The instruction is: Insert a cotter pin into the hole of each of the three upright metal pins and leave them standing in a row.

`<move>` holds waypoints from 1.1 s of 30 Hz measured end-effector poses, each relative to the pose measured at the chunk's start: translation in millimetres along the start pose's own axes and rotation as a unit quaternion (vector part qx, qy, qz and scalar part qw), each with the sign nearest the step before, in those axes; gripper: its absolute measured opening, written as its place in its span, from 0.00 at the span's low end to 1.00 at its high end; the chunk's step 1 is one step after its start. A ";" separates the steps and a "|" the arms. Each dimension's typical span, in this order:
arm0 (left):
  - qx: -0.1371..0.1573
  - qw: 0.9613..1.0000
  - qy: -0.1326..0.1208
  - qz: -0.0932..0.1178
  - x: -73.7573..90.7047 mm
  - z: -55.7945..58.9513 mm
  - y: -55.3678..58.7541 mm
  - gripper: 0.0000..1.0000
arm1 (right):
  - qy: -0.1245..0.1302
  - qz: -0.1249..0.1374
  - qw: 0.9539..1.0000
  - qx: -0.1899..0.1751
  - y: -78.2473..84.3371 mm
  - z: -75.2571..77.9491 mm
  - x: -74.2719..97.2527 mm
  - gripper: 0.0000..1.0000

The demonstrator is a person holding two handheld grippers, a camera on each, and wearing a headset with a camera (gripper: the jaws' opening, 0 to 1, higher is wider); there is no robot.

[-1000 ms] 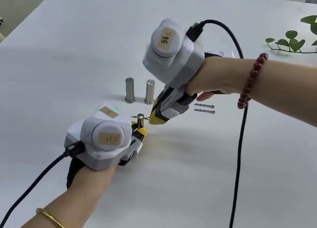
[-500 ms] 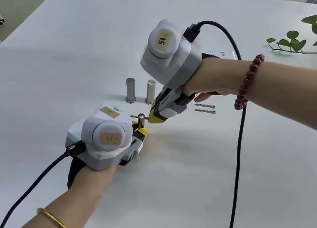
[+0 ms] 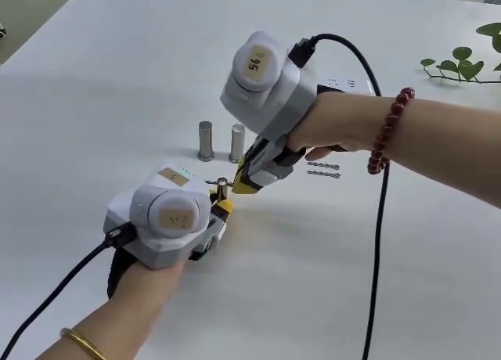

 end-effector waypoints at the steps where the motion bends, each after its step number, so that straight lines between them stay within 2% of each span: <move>1: 0.001 1.000 0.000 0.000 0.0 -0.1 -0.1 0.06 | 0.000 0.000 1.000 -0.001 0.5 0.1 0.3 0.00; 8: 0.001 1.000 -0.004 0.000 -0.1 -1.4 -0.5 0.06 | 0.014 0.003 1.000 -0.022 6.1 3.8 4.2 0.05; 10: 0.002 1.000 -0.004 0.000 -0.2 -1.7 -0.5 0.06 | 0.013 0.015 0.999 -0.046 7.4 4.1 4.8 0.11; 11: 0.002 1.000 -0.003 0.000 -0.3 -1.9 -0.6 0.06 | 0.013 0.027 0.998 -0.063 7.3 4.5 5.2 0.11; 14: 0.004 1.000 -0.005 -0.001 -0.4 -2.4 -0.7 0.06 | 0.011 0.042 0.995 -0.090 9.9 5.0 7.4 0.13; 17: 0.007 1.000 -0.006 -0.001 -0.8 -2.9 -0.7 0.06 | 0.012 0.044 0.994 -0.095 13.2 5.1 7.9 0.14; 24: 0.013 1.000 -0.003 -0.020 -1.9 -3.6 7.5 0.07 | 0.015 0.046 0.993 -0.106 16.6 4.6 7.6 0.16; 29: 0.014 1.000 -0.004 -0.022 -1.1 -5.3 7.8 0.10 | 0.024 0.041 0.994 -0.103 20.2 6.0 7.4 0.17; 33: 0.019 1.000 -0.002 -0.024 0.1 -6.8 7.0 0.13 | 0.029 0.047 0.992 -0.116 21.2 9.1 9.4 0.18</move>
Point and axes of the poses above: the centre of the closed fingertips' face, and the gripper's own axes: x roughly backward along the fingers, z roughly to its right, y roughly out of its underside, the point moved 4 cm from there along x, roughly backward along the fingers, and after that the axes turned 4 degrees about x, right-handed, at the moved point
